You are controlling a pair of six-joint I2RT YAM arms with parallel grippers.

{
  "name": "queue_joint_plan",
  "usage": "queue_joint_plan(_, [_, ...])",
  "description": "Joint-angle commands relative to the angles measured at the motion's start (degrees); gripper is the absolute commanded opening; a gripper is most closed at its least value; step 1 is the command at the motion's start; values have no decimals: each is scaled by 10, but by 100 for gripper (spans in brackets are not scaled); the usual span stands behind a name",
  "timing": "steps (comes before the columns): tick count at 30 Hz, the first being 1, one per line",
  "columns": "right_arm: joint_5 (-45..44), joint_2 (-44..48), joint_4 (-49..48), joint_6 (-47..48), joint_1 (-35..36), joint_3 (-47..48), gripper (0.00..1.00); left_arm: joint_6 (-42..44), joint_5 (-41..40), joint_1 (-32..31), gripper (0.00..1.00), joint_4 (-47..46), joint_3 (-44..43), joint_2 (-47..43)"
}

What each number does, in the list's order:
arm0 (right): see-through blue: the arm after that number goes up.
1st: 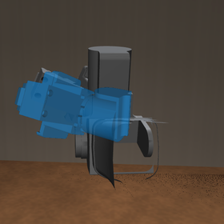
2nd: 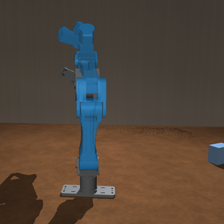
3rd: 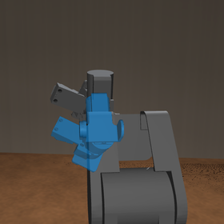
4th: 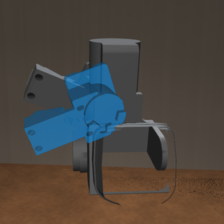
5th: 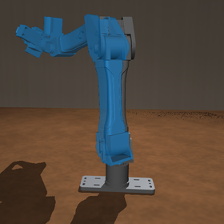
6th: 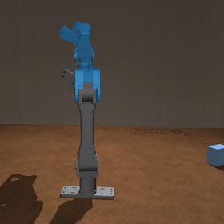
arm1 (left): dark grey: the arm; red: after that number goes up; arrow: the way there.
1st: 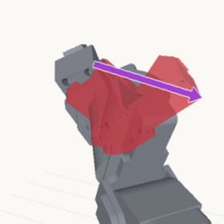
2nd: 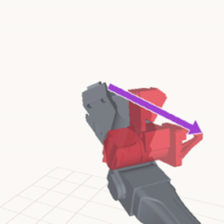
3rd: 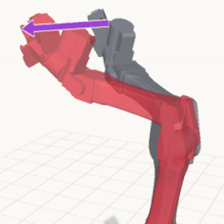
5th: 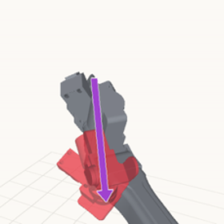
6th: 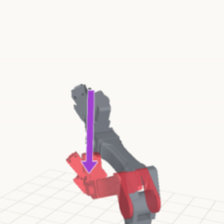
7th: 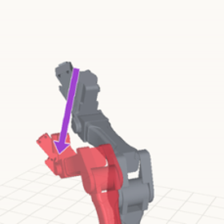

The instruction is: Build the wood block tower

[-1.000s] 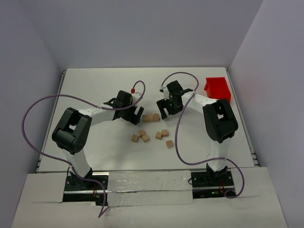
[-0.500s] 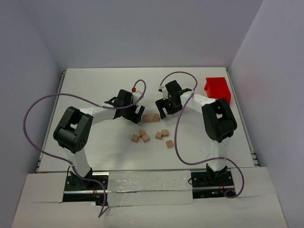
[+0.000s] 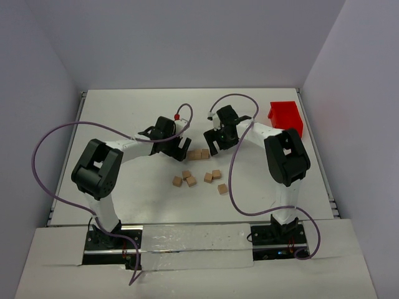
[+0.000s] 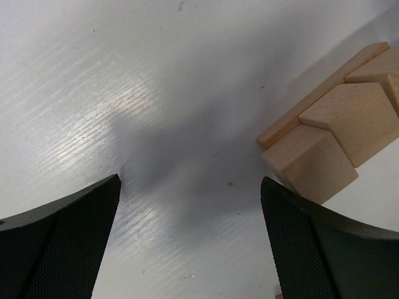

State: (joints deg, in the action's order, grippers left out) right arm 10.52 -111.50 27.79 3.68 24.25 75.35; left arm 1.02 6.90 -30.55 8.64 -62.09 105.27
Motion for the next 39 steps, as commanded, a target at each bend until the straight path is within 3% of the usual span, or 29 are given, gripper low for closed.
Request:
queue_joint_plan(1, [2,-7,-13,0,4,23,90,-5,17,-6,99,-17,-27,7])
queue_joint_plan(39, [13,-15,-5,5,4,34,89,-5,29,-6,99,-17,-26,5])
